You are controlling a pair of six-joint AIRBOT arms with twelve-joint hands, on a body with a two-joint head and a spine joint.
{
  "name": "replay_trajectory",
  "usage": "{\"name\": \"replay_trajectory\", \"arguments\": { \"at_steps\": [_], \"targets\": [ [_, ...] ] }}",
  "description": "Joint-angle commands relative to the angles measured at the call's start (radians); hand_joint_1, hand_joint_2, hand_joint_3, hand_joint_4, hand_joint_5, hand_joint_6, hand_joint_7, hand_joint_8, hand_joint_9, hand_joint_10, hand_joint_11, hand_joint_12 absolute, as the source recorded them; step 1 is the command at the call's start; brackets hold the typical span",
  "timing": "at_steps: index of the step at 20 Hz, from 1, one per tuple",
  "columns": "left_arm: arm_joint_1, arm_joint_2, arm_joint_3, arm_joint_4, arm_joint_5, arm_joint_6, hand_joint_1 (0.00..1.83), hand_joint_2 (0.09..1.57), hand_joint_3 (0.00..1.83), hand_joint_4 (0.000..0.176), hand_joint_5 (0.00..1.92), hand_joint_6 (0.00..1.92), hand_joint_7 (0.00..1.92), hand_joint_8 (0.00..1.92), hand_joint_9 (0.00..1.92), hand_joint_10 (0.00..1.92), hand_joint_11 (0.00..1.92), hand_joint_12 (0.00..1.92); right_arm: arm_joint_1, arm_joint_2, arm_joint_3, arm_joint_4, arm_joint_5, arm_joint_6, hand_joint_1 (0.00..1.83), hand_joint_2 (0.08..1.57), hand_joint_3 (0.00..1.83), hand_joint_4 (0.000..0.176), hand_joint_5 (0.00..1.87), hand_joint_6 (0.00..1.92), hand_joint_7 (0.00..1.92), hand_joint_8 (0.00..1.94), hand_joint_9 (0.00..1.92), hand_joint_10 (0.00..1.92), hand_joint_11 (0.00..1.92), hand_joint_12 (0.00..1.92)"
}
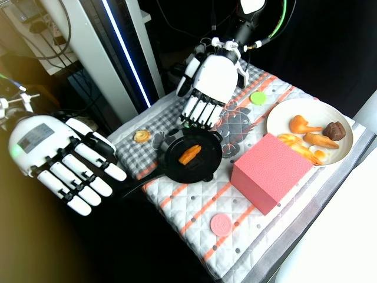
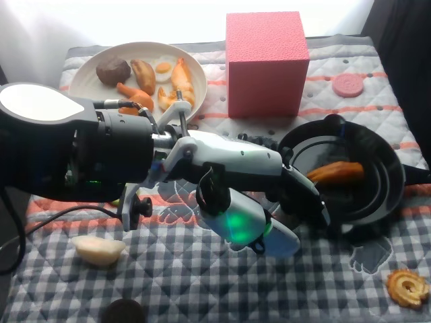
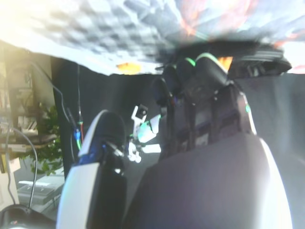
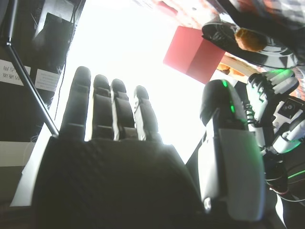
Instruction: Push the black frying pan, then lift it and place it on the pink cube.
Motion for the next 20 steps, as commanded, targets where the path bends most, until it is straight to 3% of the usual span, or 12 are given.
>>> {"name": "replay_trajectory", "arguments": {
  "at_steps": [1,2,3,8,9,11,12,15,16,17,20],
  "targets": [
    [-0.012,0.000,0.002,-0.050,-0.032,0.002,0.40,1.33,0.00,0.000,0.43,0.09,0.38,0.02,0.26,0.25,0.00,0.88,0.003,0.003,0.007,0.008,0.124,0.005,0.41,1.23,0.00,0.088,0.00,0.00,0.00,0.00,0.00,0.00,0.00,0.12],
    [-0.012,-0.001,0.002,-0.059,-0.035,0.009,0.39,1.33,0.00,0.000,0.41,0.06,0.31,0.01,0.22,0.16,0.00,0.66,0.003,0.003,0.007,0.008,0.124,0.005,0.41,1.22,0.00,0.088,0.00,0.00,0.00,0.00,0.00,0.00,0.00,0.12],
    [-0.012,-0.002,0.002,-0.070,-0.037,0.019,0.46,1.31,0.00,0.000,0.44,0.05,0.30,0.00,0.23,0.08,0.00,0.59,0.003,0.003,0.007,0.008,0.124,0.005,0.43,1.22,0.00,0.088,0.00,0.00,0.00,0.00,0.00,0.00,0.00,0.12],
    [-0.013,-0.018,0.006,-0.083,-0.050,0.032,0.44,1.30,0.00,0.000,0.40,0.01,0.25,0.01,0.21,0.01,0.00,0.62,0.003,0.003,0.008,0.008,0.124,0.006,0.42,1.22,0.00,0.089,0.00,0.00,0.00,0.00,0.00,0.00,0.00,0.12],
    [-0.013,-0.022,0.006,-0.083,-0.054,0.032,0.38,1.31,0.00,0.015,0.37,0.00,0.22,0.00,0.21,0.01,0.00,0.61,0.003,0.003,0.008,0.008,0.124,0.006,0.42,1.21,0.00,0.091,0.00,0.00,0.00,0.00,0.00,0.00,0.00,0.11],
    [-0.013,-0.030,0.008,-0.083,-0.060,0.033,0.38,1.32,0.00,0.022,0.36,0.00,0.21,0.00,0.19,0.01,0.00,0.53,0.003,0.003,0.008,0.008,0.124,0.006,0.44,1.21,0.00,0.081,0.00,0.00,0.00,0.00,0.00,0.00,0.00,0.12],
    [-0.013,-0.036,0.010,-0.083,-0.063,0.033,0.43,1.30,0.00,0.028,0.38,0.01,0.23,0.01,0.22,0.02,0.00,0.59,0.003,0.003,0.009,0.008,0.124,0.006,0.43,1.21,0.00,0.080,0.00,0.00,0.00,0.00,0.00,0.00,0.00,0.17],
    [-0.013,-0.057,0.019,-0.097,-0.072,0.040,0.42,1.33,0.00,0.036,0.31,0.01,0.18,0.00,0.17,0.00,0.00,0.39,0.003,0.003,0.009,0.008,0.124,0.006,0.42,1.22,0.00,0.086,0.00,0.00,0.00,0.00,0.00,0.00,0.00,0.13],
    [-0.013,-0.064,0.020,-0.105,-0.075,0.049,0.38,1.35,0.01,0.034,0.27,0.01,0.16,0.00,0.13,0.01,0.00,0.18,0.003,0.003,0.009,0.008,0.124,0.007,0.42,1.22,0.00,0.077,0.00,0.00,0.00,0.00,0.00,0.00,0.00,0.13],
    [-0.013,-0.070,0.021,-0.116,-0.077,0.061,0.44,1.33,0.00,0.039,0.27,0.01,0.16,0.01,0.11,0.00,0.00,0.09,0.003,0.003,0.010,0.008,0.124,0.007,0.40,1.21,0.00,0.079,0.00,0.00,0.00,0.00,0.00,0.00,0.00,0.12],
    [-0.006,-0.066,0.023,-0.136,-0.085,0.062,0.47,1.32,0.00,0.026,0.24,0.00,0.11,0.00,0.07,0.00,0.00,0.09,0.003,0.003,0.010,0.008,0.124,0.008,0.40,1.22,0.00,0.085,0.00,0.00,0.00,0.00,0.00,0.00,0.00,0.07]
  ]
}}
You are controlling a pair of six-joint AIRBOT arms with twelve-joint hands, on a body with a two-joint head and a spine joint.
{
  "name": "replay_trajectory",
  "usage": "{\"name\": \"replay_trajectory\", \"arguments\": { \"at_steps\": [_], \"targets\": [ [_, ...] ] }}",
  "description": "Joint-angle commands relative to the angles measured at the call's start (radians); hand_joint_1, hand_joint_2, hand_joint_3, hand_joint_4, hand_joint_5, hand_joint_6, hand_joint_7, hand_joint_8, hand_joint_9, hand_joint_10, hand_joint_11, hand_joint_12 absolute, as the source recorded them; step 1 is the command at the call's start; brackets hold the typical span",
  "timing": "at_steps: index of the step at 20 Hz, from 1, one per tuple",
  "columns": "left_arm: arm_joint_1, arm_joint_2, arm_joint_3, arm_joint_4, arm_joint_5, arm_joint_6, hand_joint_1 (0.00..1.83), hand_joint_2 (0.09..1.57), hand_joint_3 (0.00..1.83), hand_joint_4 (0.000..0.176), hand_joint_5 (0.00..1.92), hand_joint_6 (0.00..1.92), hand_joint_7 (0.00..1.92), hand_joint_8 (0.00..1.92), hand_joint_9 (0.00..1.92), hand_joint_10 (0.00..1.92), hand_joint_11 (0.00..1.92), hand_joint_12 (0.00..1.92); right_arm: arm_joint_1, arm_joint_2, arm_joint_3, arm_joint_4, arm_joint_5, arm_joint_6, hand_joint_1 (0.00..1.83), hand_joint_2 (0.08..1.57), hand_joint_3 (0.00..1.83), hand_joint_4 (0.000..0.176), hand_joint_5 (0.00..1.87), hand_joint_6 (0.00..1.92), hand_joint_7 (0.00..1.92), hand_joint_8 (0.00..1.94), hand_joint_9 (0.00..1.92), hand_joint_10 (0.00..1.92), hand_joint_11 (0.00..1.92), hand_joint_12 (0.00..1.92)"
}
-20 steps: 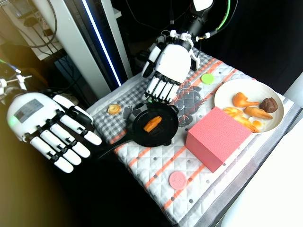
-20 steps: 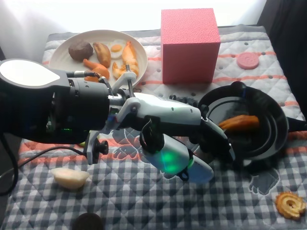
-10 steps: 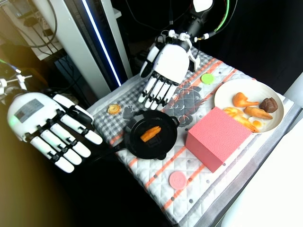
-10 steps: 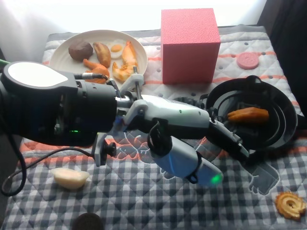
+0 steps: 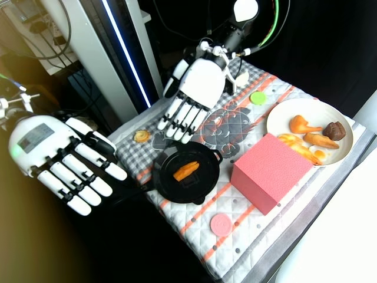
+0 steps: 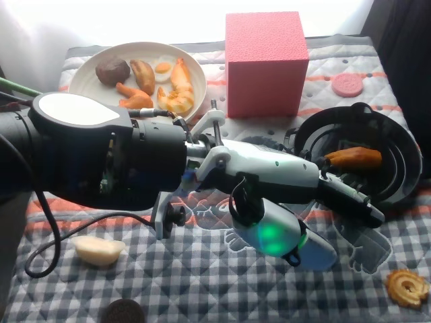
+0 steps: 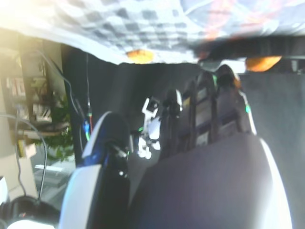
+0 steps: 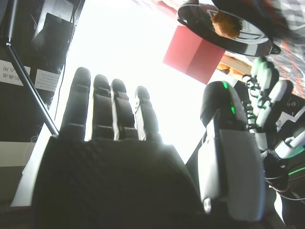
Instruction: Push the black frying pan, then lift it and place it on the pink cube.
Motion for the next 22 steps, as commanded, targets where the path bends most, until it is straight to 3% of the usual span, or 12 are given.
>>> {"name": "replay_trajectory", "arguments": {
  "at_steps": [1,2,4,6,7,8,9,11,12,14,17,22],
  "targets": [
    [-0.003,0.013,-0.001,-0.050,-0.046,-0.007,0.44,1.32,0.00,0.015,0.26,0.01,0.13,0.00,0.09,0.01,0.00,0.16,0.003,0.003,0.010,0.008,0.124,0.005,0.40,1.22,0.00,0.094,0.00,0.00,0.00,0.00,0.00,0.00,0.00,0.01],
    [0.001,0.028,-0.003,-0.051,-0.049,-0.020,0.41,1.32,0.00,0.008,0.28,0.01,0.17,0.01,0.13,0.02,0.00,0.31,0.003,0.003,0.010,0.008,0.124,0.005,0.40,1.22,0.00,0.103,0.00,0.00,0.00,0.00,0.00,0.00,0.00,0.00],
    [0.004,0.065,-0.012,-0.063,-0.054,-0.031,0.43,1.32,0.00,0.000,0.48,0.03,0.48,0.03,0.42,0.08,0.00,1.10,0.002,0.003,0.010,0.008,0.121,0.005,0.43,1.22,0.00,0.089,0.00,0.00,0.00,0.00,0.00,0.00,0.00,0.00],
    [0.003,0.107,-0.029,-0.088,-0.066,-0.031,0.44,1.32,0.00,0.000,0.59,0.05,0.59,0.04,0.57,0.13,0.02,1.40,0.000,0.004,0.012,0.009,0.098,0.005,0.47,1.22,0.00,0.054,0.00,0.00,0.00,0.00,0.00,0.00,0.00,0.00],
    [0.001,0.126,-0.037,-0.105,-0.077,-0.027,0.40,1.34,0.00,0.000,0.61,0.03,0.63,0.01,0.60,0.26,0.06,1.49,-0.002,0.004,0.016,0.012,0.083,0.005,0.49,1.22,0.00,0.029,0.00,0.00,0.00,0.00,0.00,0.00,0.00,0.00],
    [-0.003,0.146,-0.047,-0.124,-0.085,-0.016,0.40,1.36,0.00,0.000,0.61,0.02,0.63,0.00,0.52,0.44,0.02,1.53,-0.004,0.004,0.020,0.017,0.068,0.005,0.53,1.22,0.00,0.022,0.00,0.00,0.00,0.00,0.00,0.00,0.02,0.01],
    [-0.005,0.166,-0.058,-0.150,-0.096,0.001,0.44,1.36,0.00,0.000,0.61,0.01,0.63,0.01,0.38,0.67,0.00,1.50,-0.005,0.004,0.028,0.030,0.041,0.001,0.61,1.21,0.00,0.001,0.00,0.00,0.00,0.00,0.00,0.00,0.00,0.00],
    [-0.008,0.206,-0.077,-0.198,-0.118,0.033,0.42,1.37,0.00,0.000,0.62,0.01,0.63,0.00,0.41,0.55,0.00,1.46,-0.005,0.003,0.048,0.049,-0.013,-0.009,0.69,1.20,0.00,0.000,0.00,0.00,0.00,0.00,0.00,0.00,0.02,0.01],
    [-0.008,0.221,-0.085,-0.223,-0.125,0.050,0.30,1.41,0.02,0.000,0.56,0.01,0.55,0.00,0.34,0.48,0.00,1.39,-0.005,0.003,0.055,0.056,-0.033,-0.010,0.73,1.19,0.00,0.000,0.00,0.00,0.00,0.00,0.00,0.00,0.03,0.02],
    [-0.004,0.240,-0.093,-0.262,-0.131,0.080,0.37,1.39,0.00,0.000,0.58,0.01,0.55,0.00,0.41,0.30,0.00,1.37,-0.003,-0.005,0.074,0.070,-0.075,-0.012,0.78,1.19,0.00,0.000,0.00,0.00,0.00,0.00,0.00,0.00,0.02,0.02],
    [0.003,0.260,-0.098,-0.305,-0.140,0.107,0.32,1.42,0.01,0.000,0.55,0.01,0.55,0.01,0.41,0.28,0.00,1.25,0.034,-0.036,0.116,0.079,-0.167,-0.026,0.83,1.16,0.00,0.000,0.00,0.00,0.00,0.00,0.00,0.00,0.00,0.01],
    [0.027,0.295,-0.110,-0.383,-0.132,0.162,0.34,1.42,0.00,0.000,0.53,0.00,0.53,0.00,0.37,0.37,0.00,1.40,0.168,-0.121,0.205,0.094,-0.352,-0.104,0.82,1.13,0.00,0.000,0.00,0.00,0.00,0.00,0.00,0.00,0.00,0.00]
  ]
}}
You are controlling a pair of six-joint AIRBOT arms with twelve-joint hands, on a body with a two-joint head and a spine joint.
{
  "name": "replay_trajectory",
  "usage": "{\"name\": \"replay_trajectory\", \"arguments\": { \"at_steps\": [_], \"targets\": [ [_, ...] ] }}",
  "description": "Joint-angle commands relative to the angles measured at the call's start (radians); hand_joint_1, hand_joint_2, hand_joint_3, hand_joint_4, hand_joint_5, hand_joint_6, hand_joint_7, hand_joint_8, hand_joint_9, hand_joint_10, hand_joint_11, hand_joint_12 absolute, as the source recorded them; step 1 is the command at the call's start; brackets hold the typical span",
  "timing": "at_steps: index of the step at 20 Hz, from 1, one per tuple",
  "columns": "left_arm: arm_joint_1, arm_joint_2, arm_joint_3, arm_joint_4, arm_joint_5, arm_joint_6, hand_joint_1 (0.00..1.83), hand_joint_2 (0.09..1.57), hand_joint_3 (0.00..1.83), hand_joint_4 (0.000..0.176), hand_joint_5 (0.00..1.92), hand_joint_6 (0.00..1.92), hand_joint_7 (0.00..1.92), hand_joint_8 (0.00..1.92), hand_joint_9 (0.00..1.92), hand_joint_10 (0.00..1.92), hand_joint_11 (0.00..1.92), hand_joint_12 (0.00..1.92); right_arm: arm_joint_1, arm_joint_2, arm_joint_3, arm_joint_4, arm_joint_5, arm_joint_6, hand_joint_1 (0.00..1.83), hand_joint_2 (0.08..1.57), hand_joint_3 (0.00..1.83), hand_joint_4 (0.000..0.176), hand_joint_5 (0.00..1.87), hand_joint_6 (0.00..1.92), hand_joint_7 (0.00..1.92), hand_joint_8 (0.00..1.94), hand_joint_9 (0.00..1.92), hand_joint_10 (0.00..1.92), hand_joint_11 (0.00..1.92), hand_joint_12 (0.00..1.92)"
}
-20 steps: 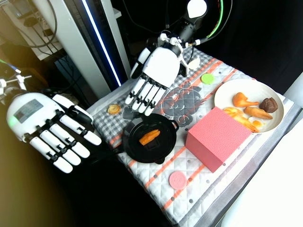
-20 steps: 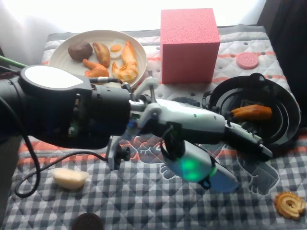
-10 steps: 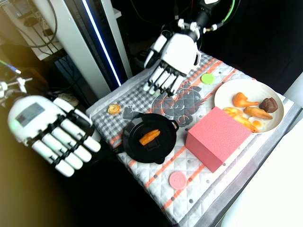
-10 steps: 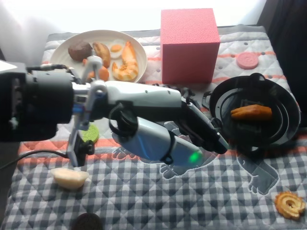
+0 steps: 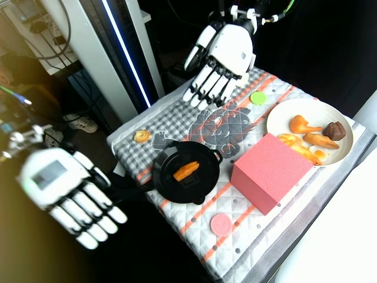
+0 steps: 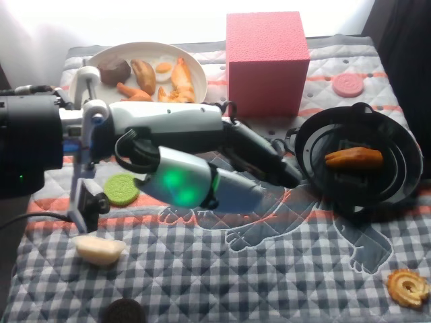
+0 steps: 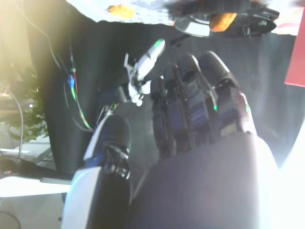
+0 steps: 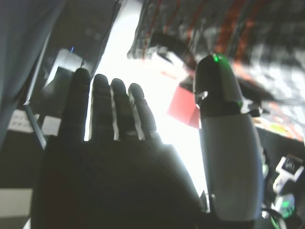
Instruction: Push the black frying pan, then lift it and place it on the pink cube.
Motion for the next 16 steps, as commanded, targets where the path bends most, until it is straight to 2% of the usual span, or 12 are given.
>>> {"name": "replay_trajectory", "arguments": {
  "at_steps": [1,2,3,4,5,7,8,11,12,13,14,16],
  "targets": [
    [0.000,0.008,0.000,-0.049,-0.056,-0.004,0.31,1.43,0.01,0.000,0.51,0.00,0.51,0.00,0.34,0.38,0.00,1.43,0.016,-0.006,0.020,0.011,0.054,-0.005,0.82,1.13,0.00,0.000,0.00,0.00,0.00,0.00,0.00,0.00,0.00,0.00],
    [0.004,0.009,-0.001,-0.055,-0.056,-0.003,0.35,1.42,0.00,0.000,0.53,0.01,0.51,0.01,0.35,0.40,0.00,1.45,0.023,-0.017,0.034,0.013,0.039,-0.006,0.84,1.12,0.00,0.002,0.00,0.00,0.00,0.00,0.00,0.00,0.00,0.00],
    [0.006,0.009,-0.001,-0.063,-0.057,0.001,0.32,1.43,0.00,0.000,0.52,0.00,0.51,0.00,0.34,0.40,0.00,1.45,0.034,-0.029,0.047,0.017,0.023,-0.006,0.83,1.12,0.00,0.019,0.00,0.00,0.00,0.00,0.00,0.00,0.06,0.03],
    [0.009,0.010,-0.001,-0.070,-0.058,0.006,0.34,1.42,0.00,0.000,0.54,0.01,0.52,0.01,0.36,0.41,0.00,1.46,0.043,-0.040,0.059,0.019,0.011,-0.006,0.84,1.09,0.04,0.024,0.00,0.00,0.00,0.00,0.01,0.00,0.01,0.37],
    [0.016,0.012,-0.001,-0.086,-0.060,0.014,0.33,1.42,0.00,0.000,0.55,0.02,0.53,0.01,0.36,0.41,0.00,1.47,0.062,-0.056,0.077,0.019,-0.014,-0.007,0.82,1.10,0.02,0.029,0.00,0.00,0.00,0.00,0.00,0.00,0.00,0.50],
    [0.025,0.018,-0.001,-0.103,-0.062,0.023,0.33,1.43,0.00,0.000,0.55,0.01,0.54,0.01,0.37,0.41,0.00,1.49,0.124,-0.088,0.107,0.022,-0.069,-0.059,0.79,1.12,0.00,0.025,0.00,0.00,0.00,0.00,0.00,0.00,0.00,0.40],
    [0.032,0.021,-0.001,-0.111,-0.061,0.025,0.35,1.42,0.00,0.000,0.56,0.02,0.55,0.01,0.37,0.41,0.00,1.49,0.172,-0.107,0.117,0.037,-0.104,-0.132,0.79,1.12,0.00,0.028,0.00,0.00,0.00,0.00,0.00,0.00,0.00,0.21],
    [0.041,0.023,-0.001,-0.131,-0.062,0.039,0.31,1.42,0.00,0.000,0.53,0.02,0.52,0.01,0.33,0.42,0.00,1.44,0.241,-0.145,0.150,0.045,-0.153,-0.196,0.83,1.14,0.00,0.024,0.00,0.00,0.00,0.00,0.00,0.00,0.00,0.34],
    [0.043,0.023,-0.001,-0.138,-0.062,0.044,0.30,1.43,0.00,0.000,0.52,0.01,0.52,0.01,0.33,0.42,0.00,1.43,0.257,-0.157,0.164,0.045,-0.164,-0.196,0.80,1.15,0.00,0.034,0.00,0.00,0.00,0.00,0.00,0.00,0.00,0.48],
    [0.047,0.024,-0.001,-0.146,-0.063,0.048,0.30,1.43,0.00,0.000,0.52,0.01,0.52,0.01,0.33,0.42,0.00,1.43,0.273,-0.168,0.178,0.045,-0.174,-0.196,0.78,1.15,0.00,0.034,0.00,0.00,0.00,0.00,0.00,0.00,0.00,0.41],
    [0.052,0.025,-0.001,-0.153,-0.064,0.051,0.28,1.44,0.00,0.000,0.51,0.01,0.52,0.00,0.33,0.42,0.00,1.40,0.287,-0.178,0.192,0.045,-0.184,-0.196,0.76,1.15,0.00,0.018,0.00,0.00,0.00,0.00,0.00,0.00,0.00,0.35],
    [0.058,0.026,-0.001,-0.167,-0.065,0.059,0.27,1.44,0.00,0.000,0.51,0.00,0.50,0.00,0.33,0.43,0.00,1.37,0.321,-0.194,0.220,0.045,-0.209,-0.204,0.78,1.18,0.00,0.006,0.01,0.00,0.00,0.00,0.00,0.00,0.00,0.19]
  ]
}}
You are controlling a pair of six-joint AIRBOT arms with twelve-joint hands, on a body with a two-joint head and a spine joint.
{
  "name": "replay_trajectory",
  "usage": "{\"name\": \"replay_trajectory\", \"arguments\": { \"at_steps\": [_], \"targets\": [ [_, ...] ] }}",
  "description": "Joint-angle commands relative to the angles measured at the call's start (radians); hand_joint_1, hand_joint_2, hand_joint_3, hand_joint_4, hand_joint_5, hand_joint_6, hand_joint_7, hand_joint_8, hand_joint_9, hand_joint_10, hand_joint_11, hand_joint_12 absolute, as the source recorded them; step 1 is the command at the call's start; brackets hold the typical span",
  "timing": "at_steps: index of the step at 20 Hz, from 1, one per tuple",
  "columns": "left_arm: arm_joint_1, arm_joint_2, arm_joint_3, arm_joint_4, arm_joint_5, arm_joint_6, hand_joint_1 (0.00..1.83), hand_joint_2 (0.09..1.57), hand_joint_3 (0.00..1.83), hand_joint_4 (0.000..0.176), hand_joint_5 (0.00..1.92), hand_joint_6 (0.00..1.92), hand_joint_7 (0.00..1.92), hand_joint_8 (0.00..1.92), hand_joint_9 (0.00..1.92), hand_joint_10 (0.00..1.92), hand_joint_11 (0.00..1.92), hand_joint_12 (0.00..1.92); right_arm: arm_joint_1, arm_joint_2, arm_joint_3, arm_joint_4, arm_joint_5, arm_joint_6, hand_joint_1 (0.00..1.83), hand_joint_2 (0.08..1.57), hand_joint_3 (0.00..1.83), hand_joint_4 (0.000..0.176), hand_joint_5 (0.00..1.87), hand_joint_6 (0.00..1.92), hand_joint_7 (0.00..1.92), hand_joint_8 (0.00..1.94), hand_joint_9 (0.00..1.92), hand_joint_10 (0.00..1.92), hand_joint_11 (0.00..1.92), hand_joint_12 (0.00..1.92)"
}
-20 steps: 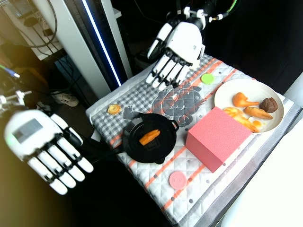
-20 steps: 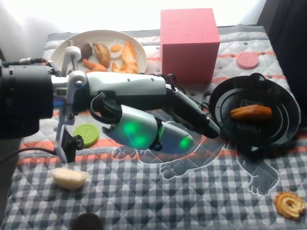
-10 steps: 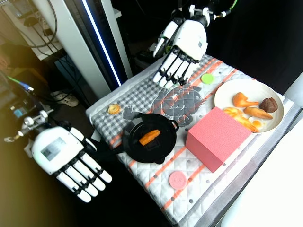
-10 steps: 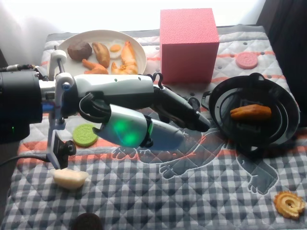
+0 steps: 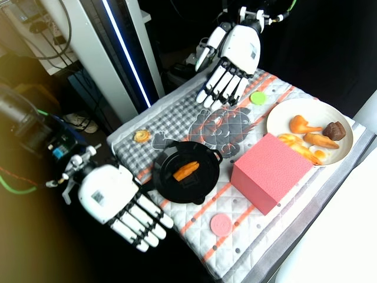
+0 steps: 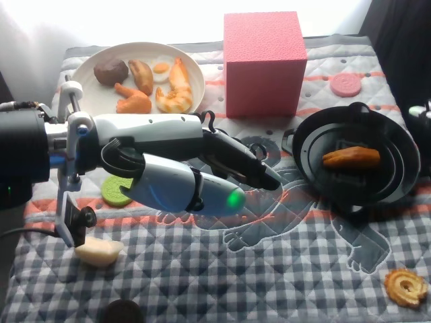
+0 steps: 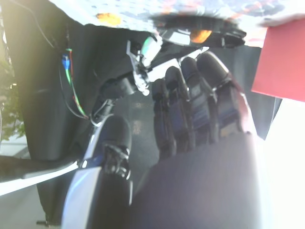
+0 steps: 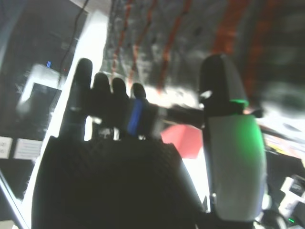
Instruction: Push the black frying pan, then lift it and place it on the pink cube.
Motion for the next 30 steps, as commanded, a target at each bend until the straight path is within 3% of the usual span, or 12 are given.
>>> {"name": "replay_trajectory", "arguments": {
  "at_steps": [1,3,4,6,7,8,9,10,11,12,15,30],
  "targets": [
    [-0.005,0.008,-0.002,-0.056,-0.076,0.001,0.26,1.44,0.00,0.000,0.50,0.00,0.49,0.00,0.32,0.43,0.00,1.34,0.021,-0.004,0.014,-0.015,0.083,-0.004,0.81,1.19,0.00,0.000,0.02,0.00,0.00,0.00,0.00,0.00,0.00,0.20],
    [0.000,0.008,-0.002,-0.069,-0.079,0.010,0.33,1.42,0.00,0.000,0.53,0.01,0.53,0.01,0.37,0.45,0.00,1.39,0.042,-0.017,0.035,-0.010,0.063,-0.010,0.88,1.18,0.00,0.023,0.03,0.00,0.01,0.00,0.00,0.00,0.00,0.24],
    [0.002,0.009,-0.002,-0.071,-0.080,0.011,0.29,1.44,0.00,0.000,0.51,0.01,0.51,0.00,0.36,0.44,0.00,1.33,0.046,-0.023,0.043,-0.005,0.056,-0.011,0.89,1.19,0.00,0.017,0.05,0.01,0.03,0.01,0.00,0.00,0.00,0.24],
    [0.004,0.009,-0.002,-0.073,-0.080,0.011,0.21,1.46,0.01,0.000,0.48,0.00,0.47,0.00,0.33,0.41,0.00,1.26,0.048,-0.031,0.049,0.003,0.050,-0.015,0.88,1.19,0.00,0.000,0.29,0.10,0.31,0.07,0.23,0.13,0.00,1.00],
    [0.005,0.009,-0.002,-0.075,-0.080,0.011,0.24,1.45,0.00,0.000,0.49,0.01,0.49,0.01,0.34,0.41,0.00,1.29,0.048,-0.033,0.051,0.004,0.048,-0.017,0.92,1.20,0.00,0.000,0.36,0.62,0.51,0.29,0.22,0.84,0.00,1.49],
    [0.007,0.009,-0.002,-0.080,-0.081,0.014,0.27,1.45,0.00,0.000,0.51,0.01,0.51,0.01,0.35,0.42,0.00,1.33,0.047,-0.036,0.052,0.007,0.044,-0.022,1.08,1.27,0.00,0.000,0.53,1.40,0.72,1.16,0.40,1.44,0.12,1.84],
    [0.010,0.010,-0.002,-0.086,-0.082,0.017,0.28,1.44,0.00,0.000,0.52,0.02,0.52,0.01,0.36,0.42,0.00,1.35,0.047,-0.040,0.055,0.015,0.042,-0.028,1.10,1.30,0.00,0.000,0.54,1.59,0.74,1.43,0.51,1.77,0.34,1.90],
    [0.012,0.010,-0.002,-0.089,-0.082,0.017,0.30,1.44,0.00,0.000,0.52,0.02,0.53,0.01,0.36,0.42,0.00,1.33,0.047,-0.047,0.060,0.025,0.034,-0.039,1.12,1.28,0.00,0.000,0.75,1.85,0.99,1.81,1.07,1.89,1.08,1.92],
    [0.015,0.010,-0.002,-0.092,-0.083,0.018,0.32,1.44,0.00,0.000,0.52,0.02,0.53,0.01,0.37,0.42,0.00,1.32,0.047,-0.051,0.060,0.042,0.032,-0.059,1.21,1.28,0.00,0.000,0.94,1.91,1.22,1.91,1.39,1.91,1.46,1.92],
    [0.019,0.011,-0.002,-0.101,-0.085,0.023,0.30,1.45,0.00,0.000,0.52,0.01,0.53,0.01,0.37,0.41,0.00,1.32,0.046,-0.057,0.060,0.069,0.030,-0.099,1.27,1.28,0.00,0.000,1.05,1.92,1.34,1.94,1.51,1.92,1.60,1.92],
    [0.031,0.016,-0.002,-0.141,-0.091,0.047,0.32,1.44,0.00,0.000,0.54,0.02,0.58,0.02,0.42,0.40,0.00,1.31,0.040,-0.066,0.062,0.101,0.030,-0.129,1.44,1.26,0.00,0.000,1.37,1.92,1.55,1.94,1.66,1.92,1.74,1.92],
    [0.068,0.036,-0.003,-0.199,-0.100,0.077,0.33,1.45,0.00,0.000,0.56,0.01,0.59,0.01,0.54,0.09,0.00,1.24,-0.005,0.006,-0.110,0.090,0.359,-0.128,1.43,1.32,0.01,0.000,1.22,1.92,1.43,1.94,1.53,1.92,1.52,1.92]
  ]
}}
